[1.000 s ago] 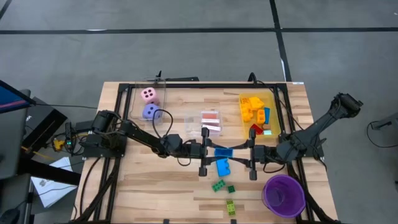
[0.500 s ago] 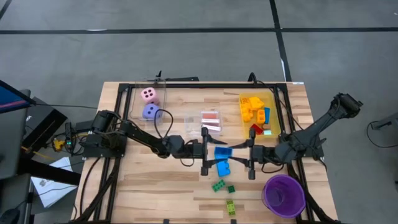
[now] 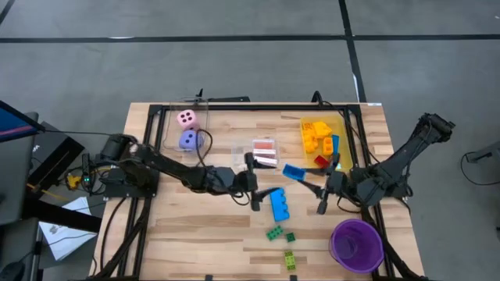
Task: Pick & Place Toys
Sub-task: Put the blue game piece into the yellow bin
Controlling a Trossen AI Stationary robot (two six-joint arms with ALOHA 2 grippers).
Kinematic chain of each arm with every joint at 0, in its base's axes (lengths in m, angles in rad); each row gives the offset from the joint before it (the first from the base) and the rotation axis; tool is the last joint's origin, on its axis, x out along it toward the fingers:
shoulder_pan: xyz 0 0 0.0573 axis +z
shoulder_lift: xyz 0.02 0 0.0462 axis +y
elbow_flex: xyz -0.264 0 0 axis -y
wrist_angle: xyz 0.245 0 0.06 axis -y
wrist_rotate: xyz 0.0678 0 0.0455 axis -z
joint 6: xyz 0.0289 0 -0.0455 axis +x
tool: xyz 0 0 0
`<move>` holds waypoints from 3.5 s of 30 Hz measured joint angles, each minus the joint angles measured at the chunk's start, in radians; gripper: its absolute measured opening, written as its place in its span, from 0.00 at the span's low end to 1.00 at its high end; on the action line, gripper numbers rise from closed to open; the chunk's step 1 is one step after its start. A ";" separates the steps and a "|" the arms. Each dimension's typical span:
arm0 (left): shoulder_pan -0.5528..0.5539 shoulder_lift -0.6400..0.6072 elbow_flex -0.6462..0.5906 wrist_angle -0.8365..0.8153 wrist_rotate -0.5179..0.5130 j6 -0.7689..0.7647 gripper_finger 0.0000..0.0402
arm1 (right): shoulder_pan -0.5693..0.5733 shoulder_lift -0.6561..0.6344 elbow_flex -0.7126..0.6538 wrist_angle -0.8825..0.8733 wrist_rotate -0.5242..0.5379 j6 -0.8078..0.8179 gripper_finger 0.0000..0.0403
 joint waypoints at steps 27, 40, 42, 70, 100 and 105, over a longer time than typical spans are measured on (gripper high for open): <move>-0.002 -0.206 0.000 -0.527 0.018 -0.282 0.73 | -0.250 -0.125 -0.011 -1.401 -0.075 1.428 0.35; -0.002 -0.206 0.000 -0.526 0.018 -0.282 0.73 | -0.342 -0.126 -0.113 -1.554 -0.124 1.710 0.35; -0.002 -0.206 0.000 -0.526 0.018 -0.282 0.73 | -0.359 -0.125 -0.113 -1.553 -0.123 1.709 0.36; 0.005 -0.205 0.000 -0.525 0.019 -0.282 0.73 | -0.792 0.088 -0.132 -1.247 0.007 1.306 0.36; 0.005 -0.205 0.000 -0.526 0.020 -0.282 0.73 | -0.960 0.287 -0.134 -1.012 -0.011 1.048 0.42; 0.005 -0.205 0.000 -0.526 0.018 -0.282 0.73 | -0.957 0.287 -0.134 -1.008 -0.010 1.029 0.46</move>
